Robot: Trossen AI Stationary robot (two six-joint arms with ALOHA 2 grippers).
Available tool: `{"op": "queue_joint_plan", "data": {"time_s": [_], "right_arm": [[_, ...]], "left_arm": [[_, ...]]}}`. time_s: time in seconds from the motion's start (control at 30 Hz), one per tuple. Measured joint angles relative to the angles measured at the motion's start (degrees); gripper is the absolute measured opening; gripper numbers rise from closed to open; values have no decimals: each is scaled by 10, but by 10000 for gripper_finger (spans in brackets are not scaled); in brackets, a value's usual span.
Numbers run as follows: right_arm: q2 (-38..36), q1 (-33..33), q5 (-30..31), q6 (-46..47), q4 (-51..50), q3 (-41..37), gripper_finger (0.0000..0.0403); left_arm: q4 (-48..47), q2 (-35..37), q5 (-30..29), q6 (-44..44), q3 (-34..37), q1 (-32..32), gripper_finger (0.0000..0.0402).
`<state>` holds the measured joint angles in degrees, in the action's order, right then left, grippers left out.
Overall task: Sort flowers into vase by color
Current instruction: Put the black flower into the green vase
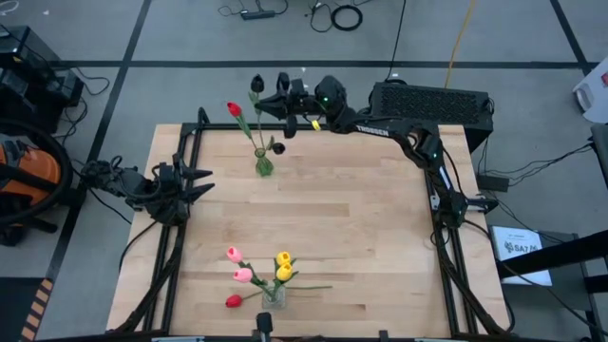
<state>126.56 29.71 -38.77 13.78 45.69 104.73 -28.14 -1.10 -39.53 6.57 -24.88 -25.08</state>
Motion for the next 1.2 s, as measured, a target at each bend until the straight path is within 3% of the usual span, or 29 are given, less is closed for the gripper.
{"op": "queue_joint_plan", "data": {"time_s": [0.4, 0.7, 0.87, 1.2], "right_arm": [[-1, -7, 0, -28, -20, 0, 0], [-1, -21, 31, -130, -170, 0, 0], [0, -21, 32, -140, -206, 0, 2], [-1, -16, 32, -100, -206, 0, 50]], "left_arm": [[0, 0, 0, 0, 0, 0, 185], [0, 0, 0, 0, 0, 0, 185], [0, 0, 0, 0, 0, 0, 185], [1, 0, 0, 0, 0, 0, 185]]}}
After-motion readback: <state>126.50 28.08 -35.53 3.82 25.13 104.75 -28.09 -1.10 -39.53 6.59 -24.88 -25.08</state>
